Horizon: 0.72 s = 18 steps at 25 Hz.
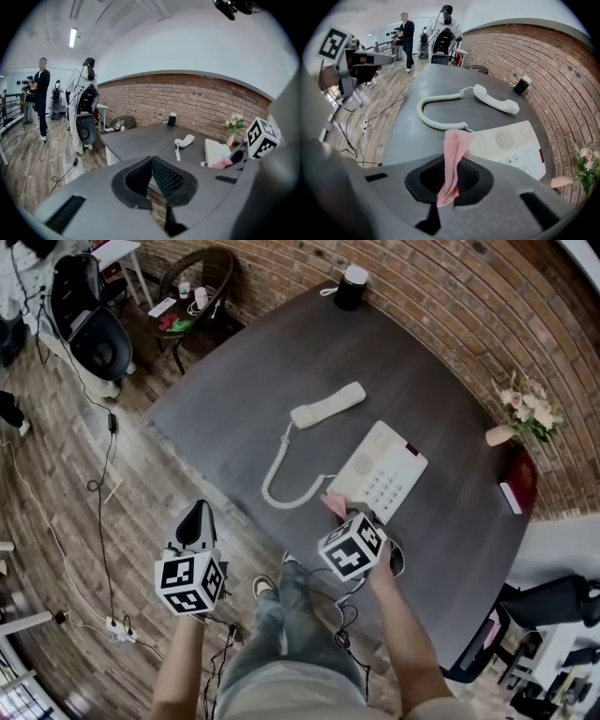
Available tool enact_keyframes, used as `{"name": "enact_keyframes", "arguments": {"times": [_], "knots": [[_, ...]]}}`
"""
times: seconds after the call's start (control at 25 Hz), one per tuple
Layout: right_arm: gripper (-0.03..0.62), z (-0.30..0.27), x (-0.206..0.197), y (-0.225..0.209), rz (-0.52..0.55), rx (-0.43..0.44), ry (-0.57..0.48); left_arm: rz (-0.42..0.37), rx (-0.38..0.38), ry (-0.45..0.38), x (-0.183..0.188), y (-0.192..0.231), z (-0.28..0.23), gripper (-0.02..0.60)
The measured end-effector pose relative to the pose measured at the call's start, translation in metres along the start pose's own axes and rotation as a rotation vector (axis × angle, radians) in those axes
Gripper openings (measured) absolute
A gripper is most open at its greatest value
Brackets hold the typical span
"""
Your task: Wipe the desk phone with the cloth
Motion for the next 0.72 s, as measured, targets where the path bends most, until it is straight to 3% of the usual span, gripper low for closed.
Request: {"name": "enact_keyframes", "arguments": {"times": [0.28, 0.72], "knots": [[0.021, 0.017, -0.016, -0.004, -0.042, -0.001, -0.005, -0.008, -0.036, -0.027, 0.011, -0.009, -0.001, 0.005], [0.021, 0.050, -0.047, -0.047, -0.100, -0.092, 0.005, -0.037, -0.117, -0.055, 0.036, -0.049, -0.016, 0.005]]}}
Point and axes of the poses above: the fingertips, and each gripper's own axes: z backward along the fingers, y to its left, x out of its top, the point moved 6 cm from there along z, backward along the fingers, and after that the axes turned 12 degrees about y, right-handed, at the moved point
